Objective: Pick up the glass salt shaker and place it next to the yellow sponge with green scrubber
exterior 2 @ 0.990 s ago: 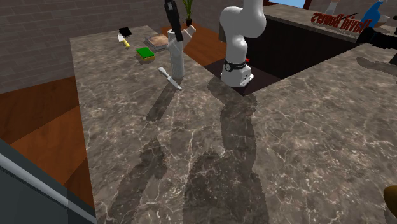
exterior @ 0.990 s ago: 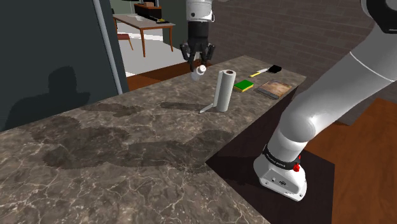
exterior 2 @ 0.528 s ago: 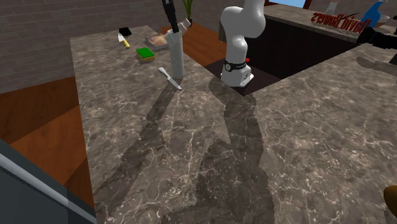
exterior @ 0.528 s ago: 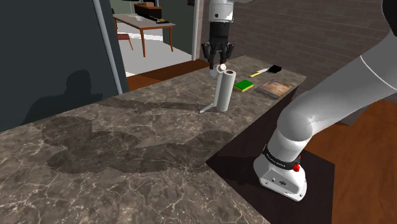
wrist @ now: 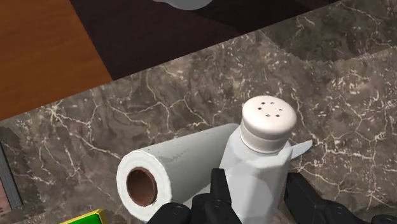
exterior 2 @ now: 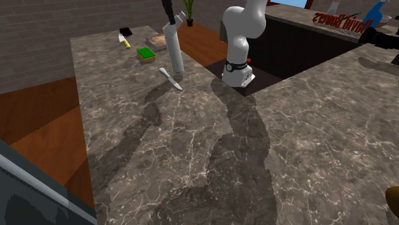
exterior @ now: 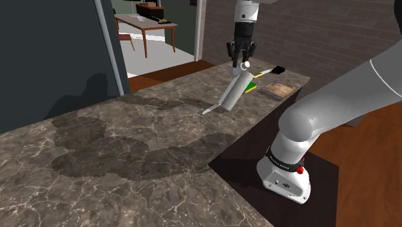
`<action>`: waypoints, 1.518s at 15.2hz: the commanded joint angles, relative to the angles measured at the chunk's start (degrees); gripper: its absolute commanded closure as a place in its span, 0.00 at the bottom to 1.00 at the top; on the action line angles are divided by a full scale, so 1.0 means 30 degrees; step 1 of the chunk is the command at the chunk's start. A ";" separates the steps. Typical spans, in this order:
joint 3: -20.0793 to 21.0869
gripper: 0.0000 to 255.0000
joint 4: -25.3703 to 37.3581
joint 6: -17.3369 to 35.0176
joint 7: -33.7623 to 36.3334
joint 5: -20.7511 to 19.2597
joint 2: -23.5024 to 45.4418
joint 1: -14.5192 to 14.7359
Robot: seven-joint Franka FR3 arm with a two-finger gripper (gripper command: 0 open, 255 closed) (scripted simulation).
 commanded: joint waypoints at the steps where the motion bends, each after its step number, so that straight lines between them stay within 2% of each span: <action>1: -0.0696 1.00 -0.0110 -0.0124 -0.0937 -0.0572 -0.0209 -0.0415; 13: -0.5042 1.00 0.1493 -0.0265 -0.6631 -0.3484 0.0974 -0.2518; 23: -0.5409 1.00 -0.0858 0.2335 -0.6587 -0.3669 0.1223 -0.2608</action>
